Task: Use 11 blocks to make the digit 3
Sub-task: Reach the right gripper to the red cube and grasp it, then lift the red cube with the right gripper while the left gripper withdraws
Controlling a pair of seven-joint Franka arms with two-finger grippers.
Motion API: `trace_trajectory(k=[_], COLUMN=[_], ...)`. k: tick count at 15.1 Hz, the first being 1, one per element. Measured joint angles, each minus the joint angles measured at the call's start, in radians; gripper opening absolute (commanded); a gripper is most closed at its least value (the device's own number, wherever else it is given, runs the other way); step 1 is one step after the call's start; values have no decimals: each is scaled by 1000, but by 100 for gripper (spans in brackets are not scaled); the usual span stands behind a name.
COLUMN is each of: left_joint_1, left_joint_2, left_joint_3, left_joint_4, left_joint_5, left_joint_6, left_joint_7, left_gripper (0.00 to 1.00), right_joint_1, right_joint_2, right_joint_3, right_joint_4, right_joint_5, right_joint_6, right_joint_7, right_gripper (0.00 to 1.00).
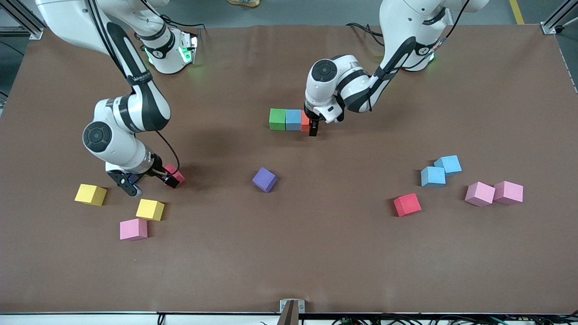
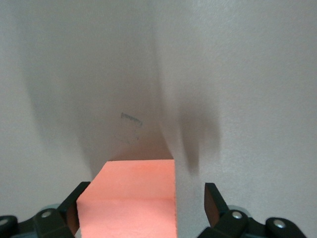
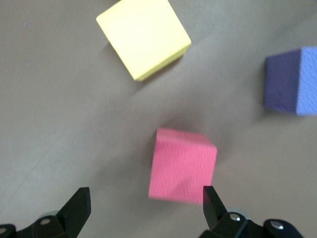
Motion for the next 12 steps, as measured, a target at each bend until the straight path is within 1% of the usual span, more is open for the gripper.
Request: trace_trajectory(k=[3, 5, 10, 12], left_joint_1=[-1, -1, -3, -3], left_joint_2=[-6, -18, -39, -43], left_joint_3=[-2, -12, -85, -91], left_joint_4=[39, 81, 205, 255], left_joint_5=[3, 3, 3, 3], left_joint_6=[-78, -140, -288, -363], left_joint_7=[0, 0, -3, -2], left_gripper=[100, 100, 100, 100], right_joint_1=[-17, -19, -19, -19], right_joint_2=[27, 31, 31, 35], right_joint_3=[0, 0, 5, 7], right_joint_4=[-30, -48, -92, -101], right_joint_5=[-2, -4, -5, -5], right_joint_6=[91, 99, 98, 98], right_joint_7=[-19, -20, -20, -20], right_gripper=[100, 100, 100, 98])
